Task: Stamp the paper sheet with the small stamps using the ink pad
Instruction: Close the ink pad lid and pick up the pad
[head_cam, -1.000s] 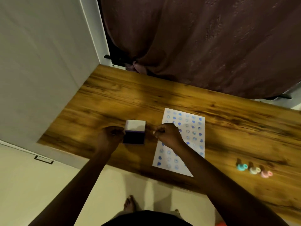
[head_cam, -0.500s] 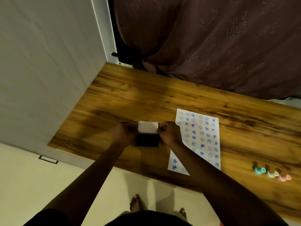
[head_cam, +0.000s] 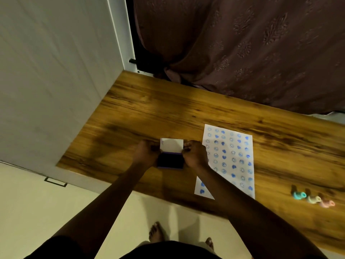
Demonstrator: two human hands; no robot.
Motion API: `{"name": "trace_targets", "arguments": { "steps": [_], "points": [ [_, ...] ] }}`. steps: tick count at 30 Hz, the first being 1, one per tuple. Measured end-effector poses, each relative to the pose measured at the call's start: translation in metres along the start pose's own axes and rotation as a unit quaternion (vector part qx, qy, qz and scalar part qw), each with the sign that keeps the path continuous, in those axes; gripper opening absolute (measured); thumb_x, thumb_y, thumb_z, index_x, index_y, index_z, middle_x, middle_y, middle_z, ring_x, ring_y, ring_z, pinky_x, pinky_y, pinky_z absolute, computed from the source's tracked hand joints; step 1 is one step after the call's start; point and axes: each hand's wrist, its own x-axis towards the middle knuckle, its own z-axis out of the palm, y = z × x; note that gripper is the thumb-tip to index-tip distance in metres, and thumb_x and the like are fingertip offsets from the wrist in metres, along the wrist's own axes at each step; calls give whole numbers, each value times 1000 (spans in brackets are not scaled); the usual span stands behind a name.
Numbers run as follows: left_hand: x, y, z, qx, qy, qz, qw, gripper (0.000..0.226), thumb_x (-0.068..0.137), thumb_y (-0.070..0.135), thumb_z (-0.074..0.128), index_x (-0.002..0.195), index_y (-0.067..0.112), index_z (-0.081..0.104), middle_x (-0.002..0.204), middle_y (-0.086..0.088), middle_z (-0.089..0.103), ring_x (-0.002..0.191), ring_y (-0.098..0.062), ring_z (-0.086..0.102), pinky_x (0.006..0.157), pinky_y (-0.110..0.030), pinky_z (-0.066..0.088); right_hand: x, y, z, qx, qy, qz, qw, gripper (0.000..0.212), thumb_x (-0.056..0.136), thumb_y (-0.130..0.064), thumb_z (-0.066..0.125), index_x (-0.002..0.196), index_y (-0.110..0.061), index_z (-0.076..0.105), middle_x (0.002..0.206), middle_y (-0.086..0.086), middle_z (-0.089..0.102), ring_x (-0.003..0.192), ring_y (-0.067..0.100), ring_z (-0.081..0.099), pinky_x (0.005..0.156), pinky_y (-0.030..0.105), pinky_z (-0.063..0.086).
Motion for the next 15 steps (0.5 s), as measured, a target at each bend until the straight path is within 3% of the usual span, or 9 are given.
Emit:
{"name": "trace_targets", "arguments": {
  "steps": [5,9,15],
  "points": [
    [-4,2,4,3,37,21,999,29,86,5,70,111,15,80,106,-9,82,86,-17,74,70,-29,57,-2,2,-6,29,-2,-4,1000,21,92,-11,68,113,-12,72,120,5,74,112,24,69,83,28,51],
    [-7,3,5,7,53,18,998,25,89,7,71,112,10,76,112,-9,79,98,-23,73,76,-30,54,-7,5,-12,50,-2,-18,999,17,89,-9,72,105,-10,69,111,6,75,104,23,70,84,33,57],
    [-12,3,7,27,71,42,996,17,92,10,69,107,12,76,102,-3,77,85,-15,71,67,-21,53,-18,10,-17,95,-24,-25,995,12,91,-7,74,100,-4,67,103,14,75,88,30,75,84,47,63]
  ]
}}
